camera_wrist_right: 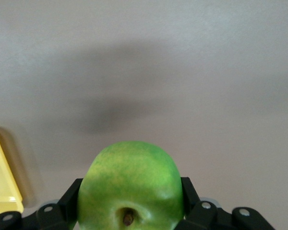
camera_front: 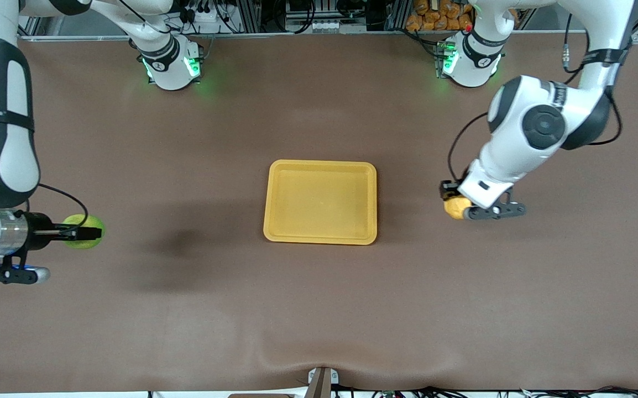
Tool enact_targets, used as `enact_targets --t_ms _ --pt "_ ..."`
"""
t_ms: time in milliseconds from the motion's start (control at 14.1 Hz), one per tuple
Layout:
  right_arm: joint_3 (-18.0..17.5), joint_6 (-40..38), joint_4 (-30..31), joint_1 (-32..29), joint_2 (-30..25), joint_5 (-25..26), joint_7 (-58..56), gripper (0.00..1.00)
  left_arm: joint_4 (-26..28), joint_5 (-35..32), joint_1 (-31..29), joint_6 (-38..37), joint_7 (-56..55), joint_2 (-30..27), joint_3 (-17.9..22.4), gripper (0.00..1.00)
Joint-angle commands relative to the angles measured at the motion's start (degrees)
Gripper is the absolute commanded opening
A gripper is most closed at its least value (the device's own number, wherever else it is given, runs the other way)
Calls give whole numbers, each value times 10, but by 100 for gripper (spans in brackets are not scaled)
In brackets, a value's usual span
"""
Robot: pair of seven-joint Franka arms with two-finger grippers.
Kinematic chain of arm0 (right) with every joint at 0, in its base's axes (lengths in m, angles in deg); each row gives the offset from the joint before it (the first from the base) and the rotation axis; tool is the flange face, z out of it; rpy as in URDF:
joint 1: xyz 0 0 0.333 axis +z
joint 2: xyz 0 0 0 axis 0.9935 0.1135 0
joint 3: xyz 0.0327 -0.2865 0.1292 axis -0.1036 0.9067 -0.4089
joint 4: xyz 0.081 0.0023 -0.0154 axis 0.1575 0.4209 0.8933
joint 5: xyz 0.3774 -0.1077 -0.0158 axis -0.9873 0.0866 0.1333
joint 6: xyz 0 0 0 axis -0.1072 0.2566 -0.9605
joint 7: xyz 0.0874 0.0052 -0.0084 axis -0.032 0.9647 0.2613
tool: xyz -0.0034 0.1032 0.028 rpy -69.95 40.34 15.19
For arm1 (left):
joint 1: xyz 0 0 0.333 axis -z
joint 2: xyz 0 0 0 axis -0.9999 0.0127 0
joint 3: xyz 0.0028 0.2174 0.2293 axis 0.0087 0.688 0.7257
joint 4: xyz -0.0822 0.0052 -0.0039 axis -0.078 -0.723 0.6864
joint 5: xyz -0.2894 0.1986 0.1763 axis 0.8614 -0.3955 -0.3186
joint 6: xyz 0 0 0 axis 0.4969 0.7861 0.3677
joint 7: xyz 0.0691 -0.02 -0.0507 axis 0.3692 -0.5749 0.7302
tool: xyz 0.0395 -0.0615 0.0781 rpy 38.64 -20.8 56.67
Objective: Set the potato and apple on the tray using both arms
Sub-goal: 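Carry the potato and apple over the yellow tray with both grippers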
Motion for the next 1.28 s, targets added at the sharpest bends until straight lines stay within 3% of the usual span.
enact_targets --t_ms 0,284,426,780,922,1206 --pt "3 -3 30 22 -30 -5 44 0 -19 -13 28 -4 -64 15 -10 0" --pt "3 -3 32 68 -30 -5 118 0 -83 -75 68 -4 -181 93 -10 0" --pt "2 -3 38 84 -31 -7 154 0 -126 -107 120 -4 -251 127 -7 0" --pt "2 2 81 128 -50 -37 230 0 -215 -112 175 -4 -286 205 -9 0" --pt "2 11 105 141 -64 -40 238 0 -223 -123 230 -4 -304 232 6 0" --pt "2 47 163 168 -97 -48 285 0 -227 -173 282 -4 -344 262 32 0"
